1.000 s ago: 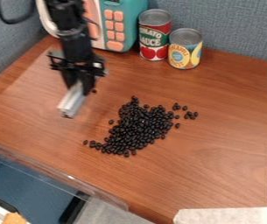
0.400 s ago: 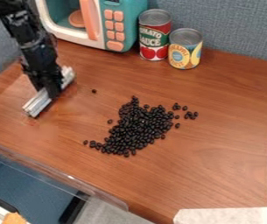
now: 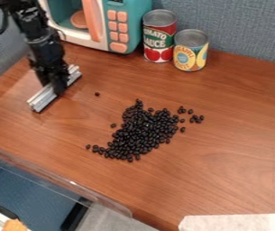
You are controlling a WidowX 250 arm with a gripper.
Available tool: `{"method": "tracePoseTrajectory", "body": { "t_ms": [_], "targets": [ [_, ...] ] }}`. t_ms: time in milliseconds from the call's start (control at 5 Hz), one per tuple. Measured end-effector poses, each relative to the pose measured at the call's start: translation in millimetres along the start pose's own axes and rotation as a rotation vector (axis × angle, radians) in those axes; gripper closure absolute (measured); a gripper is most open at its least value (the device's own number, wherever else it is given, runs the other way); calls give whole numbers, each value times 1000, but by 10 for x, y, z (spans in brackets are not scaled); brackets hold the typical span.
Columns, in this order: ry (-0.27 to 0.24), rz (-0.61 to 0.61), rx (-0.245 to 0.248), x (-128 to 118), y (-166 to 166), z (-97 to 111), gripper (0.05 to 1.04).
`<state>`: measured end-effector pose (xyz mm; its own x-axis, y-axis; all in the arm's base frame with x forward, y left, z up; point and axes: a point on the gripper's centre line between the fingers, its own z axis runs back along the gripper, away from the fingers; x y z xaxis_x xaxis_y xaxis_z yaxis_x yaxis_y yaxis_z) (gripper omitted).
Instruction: Sweep into pile
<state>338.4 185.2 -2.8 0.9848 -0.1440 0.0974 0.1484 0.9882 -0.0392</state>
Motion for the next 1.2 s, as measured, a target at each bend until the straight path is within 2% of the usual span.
{"method": "tracePoseTrajectory", "body": {
  "t_ms": [200, 400, 600, 1200],
  "targets": [
    [3, -131, -2, 259, -394, -51, 703],
    [11, -228, -12, 352, -731, -89, 703],
    [21, -302, -13, 355, -993, -101, 703],
    [36, -416, -2, 154, -1454, -84, 703]
  ]
}}
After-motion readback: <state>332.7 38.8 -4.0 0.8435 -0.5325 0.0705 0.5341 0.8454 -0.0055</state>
